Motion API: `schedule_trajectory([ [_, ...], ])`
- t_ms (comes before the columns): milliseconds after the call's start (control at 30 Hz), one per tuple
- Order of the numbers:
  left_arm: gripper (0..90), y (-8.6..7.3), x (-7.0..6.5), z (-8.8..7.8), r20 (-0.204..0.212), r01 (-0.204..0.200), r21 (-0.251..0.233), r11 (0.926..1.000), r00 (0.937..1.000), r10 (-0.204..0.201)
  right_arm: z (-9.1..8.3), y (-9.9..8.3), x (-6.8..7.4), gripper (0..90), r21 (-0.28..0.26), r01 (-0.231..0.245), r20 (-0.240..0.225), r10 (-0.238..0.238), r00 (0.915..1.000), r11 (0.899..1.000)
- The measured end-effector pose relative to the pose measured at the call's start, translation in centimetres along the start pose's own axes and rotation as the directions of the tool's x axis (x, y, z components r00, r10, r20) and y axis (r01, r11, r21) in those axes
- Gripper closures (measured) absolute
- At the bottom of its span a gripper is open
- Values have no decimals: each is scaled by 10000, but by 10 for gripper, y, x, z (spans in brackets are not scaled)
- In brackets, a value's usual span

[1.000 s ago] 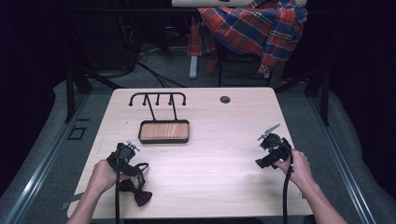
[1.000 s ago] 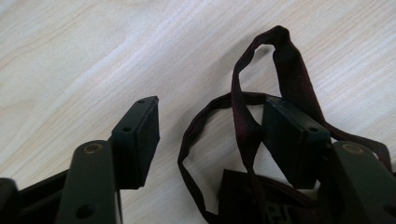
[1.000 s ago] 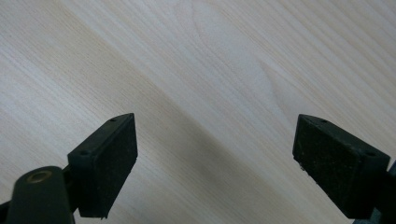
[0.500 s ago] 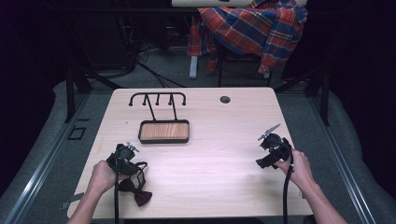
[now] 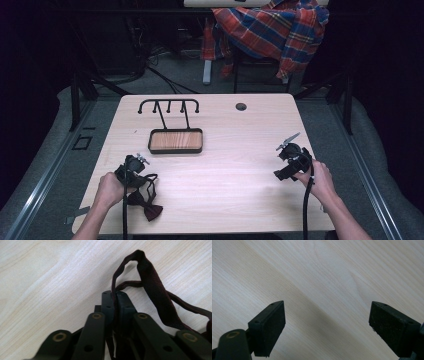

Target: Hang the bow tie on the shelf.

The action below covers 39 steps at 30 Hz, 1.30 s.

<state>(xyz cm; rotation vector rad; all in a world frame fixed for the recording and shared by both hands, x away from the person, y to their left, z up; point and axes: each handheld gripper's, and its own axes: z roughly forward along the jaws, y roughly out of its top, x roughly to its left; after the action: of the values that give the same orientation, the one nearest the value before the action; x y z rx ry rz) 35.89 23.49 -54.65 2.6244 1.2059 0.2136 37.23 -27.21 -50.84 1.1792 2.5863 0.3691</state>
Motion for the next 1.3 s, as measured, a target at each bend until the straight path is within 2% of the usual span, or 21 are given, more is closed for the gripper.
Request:
schedule_trajectory([
  [167,885,-1,0,-4,-44,108,-223,9997,9999,-109,0,0,0,135,-16,-7,3,7,10000,10000],
  [367,885,-2,1,-12,-216,297,-710,9970,9993,-313,0,-1,-1,135,-72,-108,19,108,9999,9999],
  [467,885,-5,0,-20,-366,389,-1110,9931,9984,-432,0,-1,-1,134,-76,-175,87,176,9998,9998],
  [633,886,-8,-2,-27,-546,387,-1378,9897,9974,-466,-1,-2,-1,135,-45,-123,42,123,9999,9999],
  [800,887,-10,-4,-36,-671,397,-1810,9827,9964,-526,-1,-2,-1,134,-30,-118,54,118,9999,9999],
  [833,887,-10,-5,-38,-717,433,-1974,9794,9957,-585,0,-2,-1,134,-9,-117,67,117,9999,9999],
  [967,888,-12,-5,-43,-689,511,-2151,9753,9954,-673,-1,-1,-1,134,20,-65,84,64,9999,10000],
  [1167,889,-14,-7,-49,-738,579,-2432,9682,9942,-780,1,-3,0,134,-204,-235,56,236,9997,9995],
  [1300,889,-15,-12,-58,-968,596,-2846,9568,9912,-905,1,-3,0,134,-211,-244,60,246,9997,9995],
])
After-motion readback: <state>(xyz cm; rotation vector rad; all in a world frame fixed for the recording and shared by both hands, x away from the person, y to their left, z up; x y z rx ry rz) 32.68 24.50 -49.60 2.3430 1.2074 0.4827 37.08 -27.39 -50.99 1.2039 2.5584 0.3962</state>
